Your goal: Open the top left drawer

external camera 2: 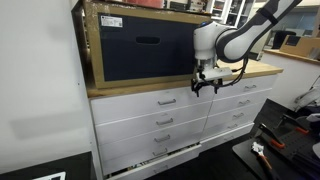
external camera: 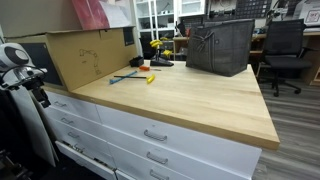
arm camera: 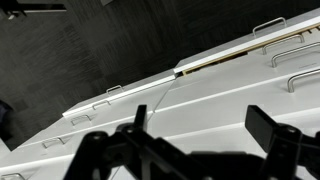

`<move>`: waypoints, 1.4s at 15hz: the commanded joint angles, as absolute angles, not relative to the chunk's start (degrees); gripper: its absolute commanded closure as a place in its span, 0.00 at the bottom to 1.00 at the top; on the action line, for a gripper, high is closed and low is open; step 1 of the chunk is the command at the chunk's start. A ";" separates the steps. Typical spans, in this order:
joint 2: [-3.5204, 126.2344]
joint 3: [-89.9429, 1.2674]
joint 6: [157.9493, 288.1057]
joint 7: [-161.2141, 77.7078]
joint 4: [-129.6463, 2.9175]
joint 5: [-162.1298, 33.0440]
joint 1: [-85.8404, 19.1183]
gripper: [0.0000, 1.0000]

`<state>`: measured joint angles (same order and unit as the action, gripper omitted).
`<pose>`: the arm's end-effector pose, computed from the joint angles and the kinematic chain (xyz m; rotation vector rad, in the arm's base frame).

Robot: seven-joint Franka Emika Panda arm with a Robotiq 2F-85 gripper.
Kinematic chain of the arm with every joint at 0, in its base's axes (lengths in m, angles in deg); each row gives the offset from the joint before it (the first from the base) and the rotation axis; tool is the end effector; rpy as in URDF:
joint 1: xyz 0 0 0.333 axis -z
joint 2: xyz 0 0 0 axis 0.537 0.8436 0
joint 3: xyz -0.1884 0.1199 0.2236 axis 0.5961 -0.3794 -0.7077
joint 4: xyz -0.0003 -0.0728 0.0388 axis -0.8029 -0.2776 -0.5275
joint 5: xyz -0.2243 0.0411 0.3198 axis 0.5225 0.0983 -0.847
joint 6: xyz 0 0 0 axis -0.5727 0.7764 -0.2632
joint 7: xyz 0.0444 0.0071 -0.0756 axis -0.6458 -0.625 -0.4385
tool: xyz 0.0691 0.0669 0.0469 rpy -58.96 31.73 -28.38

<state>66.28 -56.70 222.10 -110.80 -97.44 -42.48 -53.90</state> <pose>0.4591 0.2577 0.1933 2.7578 -0.5986 0.0446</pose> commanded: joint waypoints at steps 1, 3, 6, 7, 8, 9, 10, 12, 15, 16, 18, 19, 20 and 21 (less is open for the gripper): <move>69.06 -55.93 225.62 -115.05 -94.54 -44.06 -55.71 0.00; 70.43 -55.57 227.66 -117.08 -93.24 -43.68 -56.87 0.00; 72.47 -55.02 228.58 -120.27 -91.11 -44.14 -58.60 0.00; 73.13 -54.78 228.63 -121.28 -90.39 -44.16 -59.14 0.00; 73.88 -54.49 229.05 -122.25 -89.77 -44.01 -59.65 0.00; 74.60 -54.16 229.03 -123.15 -88.93 -44.00 -60.07 0.00; 75.16 -53.79 229.30 -123.98 -88.32 -43.91 -60.42 0.00; 76.36 -53.08 229.50 -125.07 -86.87 -43.86 -60.98 0.00; 78.33 -52.12 229.95 -125.85 -84.80 -43.84 -61.60 0.00; 78.89 -51.92 230.17 -126.20 -84.25 -43.91 -61.78 0.00; 79.94 -51.24 230.76 -126.78 -83.24 -43.62 -62.49 0.00; 80.50 -50.86 231.13 -127.34 -82.73 -43.41 -62.97 0.00; 81.07 -50.64 231.27 -127.87 -82.17 -43.49 -63.40 0.00; 81.60 -50.41 231.39 -128.20 -81.68 -43.45 -63.91 0.00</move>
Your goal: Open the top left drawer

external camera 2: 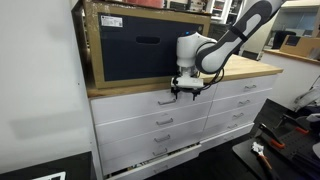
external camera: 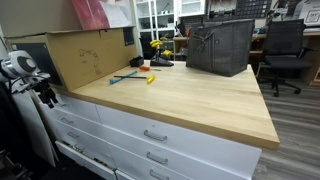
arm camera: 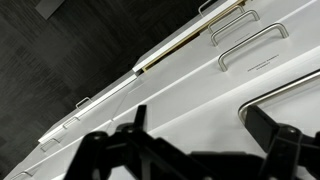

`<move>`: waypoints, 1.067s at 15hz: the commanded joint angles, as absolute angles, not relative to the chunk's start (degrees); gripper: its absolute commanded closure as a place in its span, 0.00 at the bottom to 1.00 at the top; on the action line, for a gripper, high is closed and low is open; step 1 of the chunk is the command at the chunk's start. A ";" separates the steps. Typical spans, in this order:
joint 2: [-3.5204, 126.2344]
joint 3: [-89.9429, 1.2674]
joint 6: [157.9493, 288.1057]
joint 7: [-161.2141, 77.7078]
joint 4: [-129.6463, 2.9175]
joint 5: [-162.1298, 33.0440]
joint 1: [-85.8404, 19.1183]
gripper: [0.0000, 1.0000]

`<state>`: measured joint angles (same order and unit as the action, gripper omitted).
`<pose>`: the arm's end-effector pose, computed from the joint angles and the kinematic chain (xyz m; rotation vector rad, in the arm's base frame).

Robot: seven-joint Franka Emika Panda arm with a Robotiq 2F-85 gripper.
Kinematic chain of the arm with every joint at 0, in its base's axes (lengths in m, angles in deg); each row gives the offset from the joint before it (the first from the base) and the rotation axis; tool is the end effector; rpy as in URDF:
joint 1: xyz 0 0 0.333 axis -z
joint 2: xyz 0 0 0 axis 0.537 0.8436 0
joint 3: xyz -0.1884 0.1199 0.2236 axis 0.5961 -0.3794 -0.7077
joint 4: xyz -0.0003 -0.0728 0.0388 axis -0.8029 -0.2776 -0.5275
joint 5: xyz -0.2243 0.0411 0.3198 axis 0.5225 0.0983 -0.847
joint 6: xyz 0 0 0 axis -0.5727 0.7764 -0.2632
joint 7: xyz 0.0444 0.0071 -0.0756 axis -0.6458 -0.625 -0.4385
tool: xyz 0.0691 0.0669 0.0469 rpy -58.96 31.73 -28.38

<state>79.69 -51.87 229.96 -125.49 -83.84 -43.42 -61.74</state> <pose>0.5026 0.3254 0.1500 2.8002 -0.9191 0.1938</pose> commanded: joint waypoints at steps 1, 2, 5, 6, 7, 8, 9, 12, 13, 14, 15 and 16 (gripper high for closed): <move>82.18 -50.34 231.46 -128.57 -81.15 -43.58 -64.37 0.00; 82.64 -50.19 231.59 -129.11 -80.70 -43.40 -64.96 0.00; 84.14 -49.82 231.75 -130.16 -79.37 -43.48 -66.50 0.00; 84.54 -49.75 231.65 -130.18 -79.02 -43.56 -66.93 0.00; 85.02 -49.54 231.71 -130.49 -78.70 -43.52 -67.44 0.00; 85.45 -49.12 231.88 -130.90 -78.49 -43.21 -68.06 0.00; 85.77 -48.72 231.78 -130.91 -78.28 -43.12 -68.59 0.00; 86.29 -46.13 232.96 -131.83 -78.33 -41.14 -71.06 0.00; 86.08 -45.26 233.64 -132.13 -78.70 -40.66 -71.82 0.00; 85.85 -44.38 234.26 -132.65 -79.01 -40.10 -72.65 0.00; 85.76 -43.46 235.00 -133.43 -79.26 -39.28 -73.43 0.00; 85.75 -42.75 235.34 -133.87 -79.44 -38.79 -74.23 0.00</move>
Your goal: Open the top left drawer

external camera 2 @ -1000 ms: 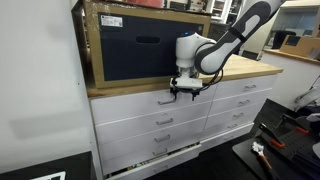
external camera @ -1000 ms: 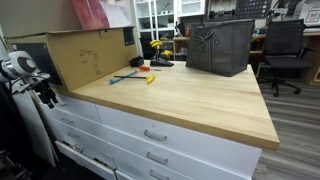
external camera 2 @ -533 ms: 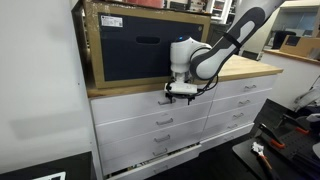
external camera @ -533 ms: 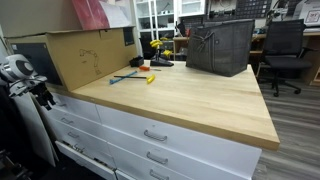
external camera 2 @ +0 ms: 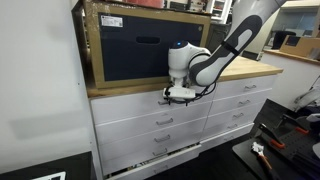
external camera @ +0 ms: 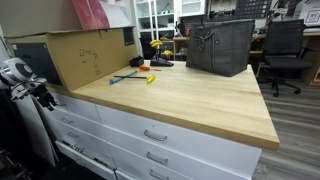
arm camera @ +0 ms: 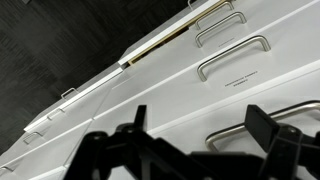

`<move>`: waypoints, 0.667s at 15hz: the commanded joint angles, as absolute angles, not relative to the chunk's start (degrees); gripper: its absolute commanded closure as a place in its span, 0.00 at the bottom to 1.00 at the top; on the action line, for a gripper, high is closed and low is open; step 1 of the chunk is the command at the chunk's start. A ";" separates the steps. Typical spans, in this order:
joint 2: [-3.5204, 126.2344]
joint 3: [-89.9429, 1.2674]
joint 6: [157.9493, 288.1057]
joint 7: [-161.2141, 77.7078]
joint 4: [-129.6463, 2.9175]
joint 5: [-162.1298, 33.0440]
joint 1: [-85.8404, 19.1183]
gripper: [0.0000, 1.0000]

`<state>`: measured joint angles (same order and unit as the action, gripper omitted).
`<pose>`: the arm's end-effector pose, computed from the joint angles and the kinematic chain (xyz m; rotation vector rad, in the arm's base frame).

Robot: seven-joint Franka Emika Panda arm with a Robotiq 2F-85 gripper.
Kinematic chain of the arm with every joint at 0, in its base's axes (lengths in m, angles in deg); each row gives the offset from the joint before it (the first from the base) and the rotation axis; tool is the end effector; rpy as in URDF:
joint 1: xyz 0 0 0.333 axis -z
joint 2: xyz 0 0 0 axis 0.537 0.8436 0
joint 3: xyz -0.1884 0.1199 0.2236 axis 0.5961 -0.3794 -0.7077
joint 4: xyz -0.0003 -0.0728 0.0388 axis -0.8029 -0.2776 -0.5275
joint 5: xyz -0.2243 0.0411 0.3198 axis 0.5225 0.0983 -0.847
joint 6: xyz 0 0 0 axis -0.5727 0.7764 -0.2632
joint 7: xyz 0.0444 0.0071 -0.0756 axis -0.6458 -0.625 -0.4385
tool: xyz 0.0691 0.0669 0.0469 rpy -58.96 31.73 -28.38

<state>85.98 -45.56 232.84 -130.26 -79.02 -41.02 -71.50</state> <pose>0.4932 0.3678 0.1157 2.7995 -0.8534 0.3231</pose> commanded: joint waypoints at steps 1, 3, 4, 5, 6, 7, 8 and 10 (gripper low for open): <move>85.85 -41.93 235.41 -134.81 -79.47 -38.12 -75.18 0.00; 86.07 -40.18 235.89 -136.60 -79.45 -36.46 -76.98 0.00; 85.94 -39.48 236.18 -137.56 -79.54 -35.66 -77.79 0.00; 85.90 -38.68 236.38 -138.60 -79.49 -34.74 -78.59 0.00; 86.09 -38.04 236.39 -139.68 -79.34 -33.86 -79.32 0.00; 86.21 -37.87 236.29 -140.39 -79.28 -33.32 -79.63 0.00; 86.27 -37.72 236.10 -141.04 -79.29 -32.73 -79.93 0.00; 86.63 -37.89 236.21 -142.17 -79.22 -32.03 -79.97 0.00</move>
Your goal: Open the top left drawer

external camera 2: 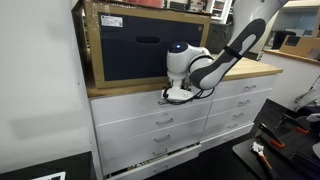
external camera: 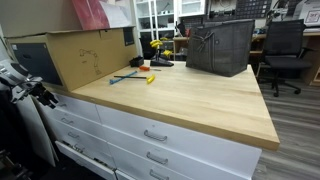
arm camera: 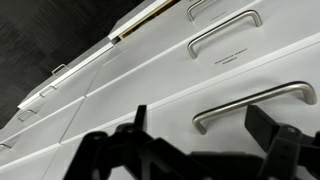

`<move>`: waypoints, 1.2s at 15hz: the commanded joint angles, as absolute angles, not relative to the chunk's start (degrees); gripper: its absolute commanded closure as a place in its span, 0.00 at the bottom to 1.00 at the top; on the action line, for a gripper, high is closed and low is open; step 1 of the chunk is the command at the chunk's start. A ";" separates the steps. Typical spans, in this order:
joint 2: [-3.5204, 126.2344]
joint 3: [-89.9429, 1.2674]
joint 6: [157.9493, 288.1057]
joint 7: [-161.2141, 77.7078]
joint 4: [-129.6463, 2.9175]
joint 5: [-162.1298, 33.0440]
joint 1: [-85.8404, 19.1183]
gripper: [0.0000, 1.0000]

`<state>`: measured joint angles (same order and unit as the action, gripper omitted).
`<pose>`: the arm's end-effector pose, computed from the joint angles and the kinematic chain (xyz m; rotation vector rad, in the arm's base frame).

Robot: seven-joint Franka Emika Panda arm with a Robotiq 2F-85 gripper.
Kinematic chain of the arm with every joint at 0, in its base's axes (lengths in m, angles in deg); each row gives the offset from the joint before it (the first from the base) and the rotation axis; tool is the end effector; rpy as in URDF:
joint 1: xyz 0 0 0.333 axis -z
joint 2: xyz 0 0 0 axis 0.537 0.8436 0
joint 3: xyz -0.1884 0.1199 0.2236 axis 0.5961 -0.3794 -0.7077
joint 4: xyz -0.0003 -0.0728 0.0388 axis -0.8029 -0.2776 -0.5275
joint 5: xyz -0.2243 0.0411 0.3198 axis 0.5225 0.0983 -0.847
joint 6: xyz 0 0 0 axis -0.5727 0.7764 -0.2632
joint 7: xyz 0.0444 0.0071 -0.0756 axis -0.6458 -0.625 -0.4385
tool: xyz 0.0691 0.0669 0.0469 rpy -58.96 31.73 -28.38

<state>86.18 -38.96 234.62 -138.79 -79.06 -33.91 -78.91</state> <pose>0.4874 0.3802 0.1193 2.7625 -0.8333 0.5357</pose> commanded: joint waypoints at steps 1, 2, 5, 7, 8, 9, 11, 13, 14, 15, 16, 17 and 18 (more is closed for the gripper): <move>86.85 -38.10 236.37 -142.28 -79.15 -32.06 -79.80 0.00; 86.98 -38.67 236.00 -142.39 -79.06 -32.97 -79.27 0.00; 87.30 -39.35 235.53 -142.61 -78.74 -34.44 -78.41 0.00; 87.31 -39.59 235.20 -142.85 -78.42 -35.78 -77.96 0.00; 87.22 -39.68 234.83 -142.81 -78.38 -36.75 -77.89 0.00; 87.11 -39.84 234.26 -142.81 -78.39 -37.88 -77.86 0.00; 87.03 -39.59 233.89 -143.46 -78.52 -39.98 -78.30 0.00; 86.84 -39.43 233.69 -144.89 -78.74 -42.07 -78.58 0.00; 86.74 -39.60 233.89 -146.00 -78.86 -43.24 -78.39 0.00; 86.75 -39.52 233.96 -147.30 -78.84 -44.23 -78.29 0.00; 86.92 -39.61 233.67 -148.12 -78.64 -45.35 -77.92 0.00; 87.06 -39.75 233.38 -148.82 -78.41 -46.46 -77.63 0.00; 87.01 -39.74 232.93 -149.33 -78.32 -47.69 -77.24 0.00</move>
<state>86.86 -39.21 234.53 -146.10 -78.80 -44.95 -78.63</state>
